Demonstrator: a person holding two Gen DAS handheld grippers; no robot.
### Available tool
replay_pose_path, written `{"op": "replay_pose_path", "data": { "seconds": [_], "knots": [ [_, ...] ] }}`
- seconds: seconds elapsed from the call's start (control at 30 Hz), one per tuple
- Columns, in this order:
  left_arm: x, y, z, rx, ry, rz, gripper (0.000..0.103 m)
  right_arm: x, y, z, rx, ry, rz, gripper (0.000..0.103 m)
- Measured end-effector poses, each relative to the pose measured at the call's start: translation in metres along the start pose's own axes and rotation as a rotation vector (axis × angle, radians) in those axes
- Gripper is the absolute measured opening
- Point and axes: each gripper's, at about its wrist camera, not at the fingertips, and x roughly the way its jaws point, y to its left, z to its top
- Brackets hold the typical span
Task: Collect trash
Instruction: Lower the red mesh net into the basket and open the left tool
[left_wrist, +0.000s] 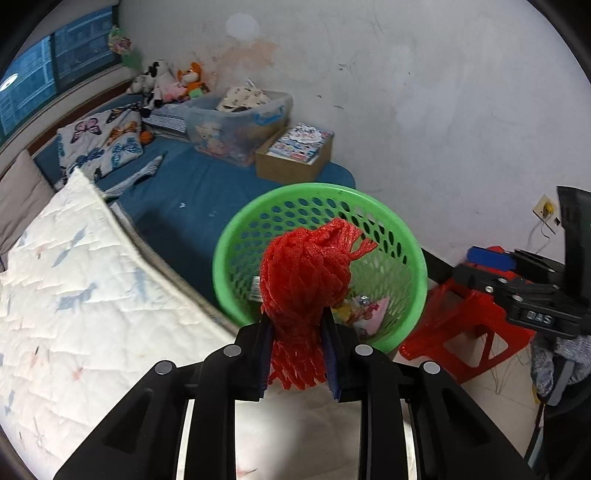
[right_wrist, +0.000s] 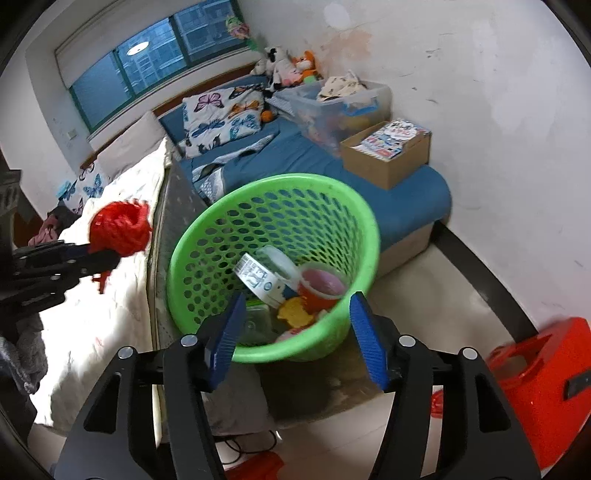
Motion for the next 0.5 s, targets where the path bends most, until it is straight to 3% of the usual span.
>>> {"op": "replay_pose_path", "data": {
  "seconds": [0.17,0.33,0.5],
  "knots": [
    [0.019,-0.013,0.010,0.003,0.030,-0.014,0.029,-0.012,-0.009,-0.008,0.037,-0.015,0.003,0.064],
    [0.027,-0.023,0.015,0.012,0.035,-0.028,0.041,-0.017,-0.012,-0.015,0.058,-0.016,0.003,0.065],
    [0.028,-0.025,0.014,0.005,0.022,-0.058,0.063,-0.022,-0.013,-0.019,0.073,-0.025,0.008,0.066]
  ]
}}
